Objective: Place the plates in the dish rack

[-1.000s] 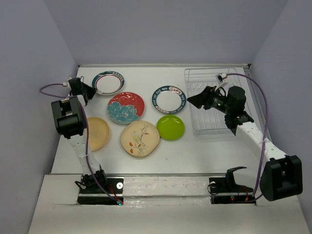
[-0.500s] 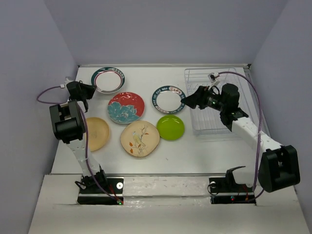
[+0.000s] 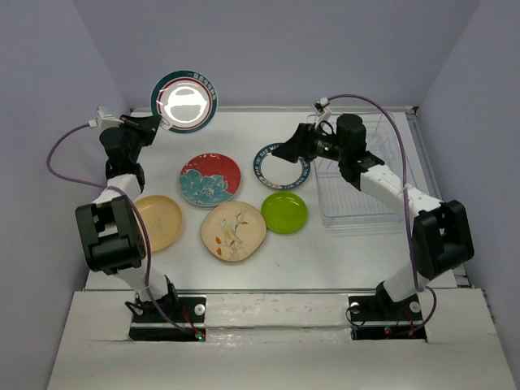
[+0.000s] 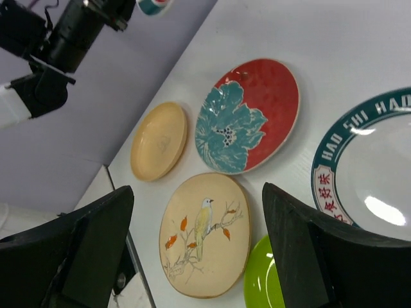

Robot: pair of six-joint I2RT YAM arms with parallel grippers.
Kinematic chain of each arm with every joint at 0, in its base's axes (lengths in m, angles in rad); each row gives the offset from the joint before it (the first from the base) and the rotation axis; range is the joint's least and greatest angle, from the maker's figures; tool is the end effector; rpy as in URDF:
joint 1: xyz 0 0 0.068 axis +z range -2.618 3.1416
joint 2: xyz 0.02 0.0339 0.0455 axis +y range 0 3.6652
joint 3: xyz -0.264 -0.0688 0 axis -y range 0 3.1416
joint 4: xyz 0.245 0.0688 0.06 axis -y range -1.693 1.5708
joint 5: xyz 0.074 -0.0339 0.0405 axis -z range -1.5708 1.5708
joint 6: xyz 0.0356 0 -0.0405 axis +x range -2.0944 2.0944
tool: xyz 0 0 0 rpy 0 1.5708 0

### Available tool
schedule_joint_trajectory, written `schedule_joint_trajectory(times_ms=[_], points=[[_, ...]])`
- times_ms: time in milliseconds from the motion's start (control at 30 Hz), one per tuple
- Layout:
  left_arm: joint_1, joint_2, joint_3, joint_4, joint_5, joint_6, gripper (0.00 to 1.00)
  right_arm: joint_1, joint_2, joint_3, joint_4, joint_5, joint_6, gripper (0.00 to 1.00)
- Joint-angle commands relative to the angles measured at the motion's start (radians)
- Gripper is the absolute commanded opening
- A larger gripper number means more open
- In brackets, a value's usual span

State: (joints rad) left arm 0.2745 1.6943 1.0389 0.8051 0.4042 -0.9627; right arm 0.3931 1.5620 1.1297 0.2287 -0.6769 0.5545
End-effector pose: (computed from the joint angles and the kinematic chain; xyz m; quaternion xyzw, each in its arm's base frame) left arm 0.3781 0.0919 0.2897 -0.2466 0.6088 -0.3738 0.6549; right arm 0.3285 0.1604 0.3088 -0.1501 0.7458 0.5009 0.4127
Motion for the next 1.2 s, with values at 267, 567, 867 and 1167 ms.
schedule_joint_trajectory(times_ms=[267, 567, 867, 1167], points=[[-0.149, -0.494, -0.372, 0.034, 0.142, -0.084, 0.06, 0.026, 0.064, 0.22, -0.049, -0.036, -0.033, 0.89], [-0.363, -0.607, -0.448, -0.023, 0.061, 0.013, 0.06, 0.026, 0.087, 0.229, -0.057, -0.065, -0.027, 0.9], [-0.462, -0.604, -0.435, -0.029, 0.031, 0.058, 0.06, 0.026, 0.053, 0.185, -0.049, -0.033, -0.041, 0.54], [-0.482, -0.689, -0.395, -0.162, 0.051, 0.185, 0.61, 0.004, -0.028, 0.128, -0.118, 0.155, -0.097, 0.07]])
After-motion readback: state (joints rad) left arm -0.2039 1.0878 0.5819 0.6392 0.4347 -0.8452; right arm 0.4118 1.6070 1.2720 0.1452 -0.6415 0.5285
